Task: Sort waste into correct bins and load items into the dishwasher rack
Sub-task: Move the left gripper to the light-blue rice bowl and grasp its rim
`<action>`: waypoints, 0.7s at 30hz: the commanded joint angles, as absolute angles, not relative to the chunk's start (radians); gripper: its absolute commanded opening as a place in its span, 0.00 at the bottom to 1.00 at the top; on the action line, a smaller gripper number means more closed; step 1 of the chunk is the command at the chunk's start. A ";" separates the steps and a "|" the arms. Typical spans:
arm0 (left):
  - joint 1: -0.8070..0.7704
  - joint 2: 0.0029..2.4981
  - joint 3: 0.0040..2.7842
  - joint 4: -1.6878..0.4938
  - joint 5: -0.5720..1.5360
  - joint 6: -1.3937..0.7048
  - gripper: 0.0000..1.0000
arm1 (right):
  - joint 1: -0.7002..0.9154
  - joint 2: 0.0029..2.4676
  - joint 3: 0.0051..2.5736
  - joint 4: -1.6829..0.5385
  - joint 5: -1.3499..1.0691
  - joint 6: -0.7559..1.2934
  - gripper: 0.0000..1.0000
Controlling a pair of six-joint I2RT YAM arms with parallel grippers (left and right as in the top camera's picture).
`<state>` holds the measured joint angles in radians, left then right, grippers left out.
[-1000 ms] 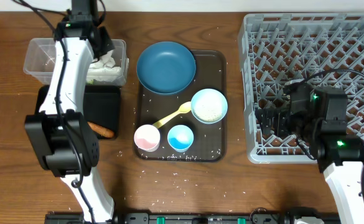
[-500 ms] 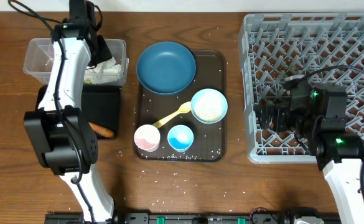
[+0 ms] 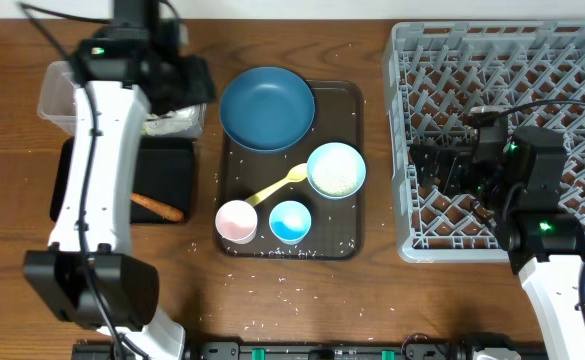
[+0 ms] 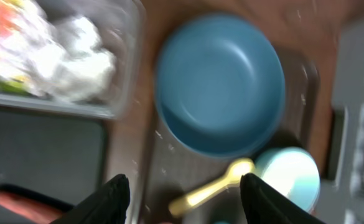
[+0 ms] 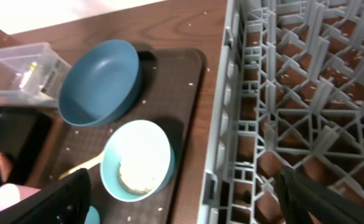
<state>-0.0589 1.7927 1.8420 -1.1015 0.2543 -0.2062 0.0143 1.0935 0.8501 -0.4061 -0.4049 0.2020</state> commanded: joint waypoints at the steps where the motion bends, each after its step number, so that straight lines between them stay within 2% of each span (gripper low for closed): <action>1: -0.117 1.810 1.841 -1.145 0.287 -0.183 0.60 | 0.030 1.092 0.864 -0.386 -0.439 0.212 0.91; 4: -0.170 1.810 1.841 -1.196 0.282 -0.184 0.59 | 0.064 1.092 0.864 -0.384 -0.438 0.212 0.99; 9: -0.264 1.810 1.832 -1.256 0.231 -0.196 0.60 | 0.109 1.092 0.873 -0.415 -0.425 0.212 0.99; 21: -0.442 1.810 1.620 -1.032 0.213 -0.299 0.59 | 0.110 1.092 0.974 -0.602 -0.316 0.167 0.97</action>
<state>-0.4248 1.8046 1.6627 -1.0489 0.2298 -0.2516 0.1024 1.0939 0.9497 -0.5945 -0.3466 0.1905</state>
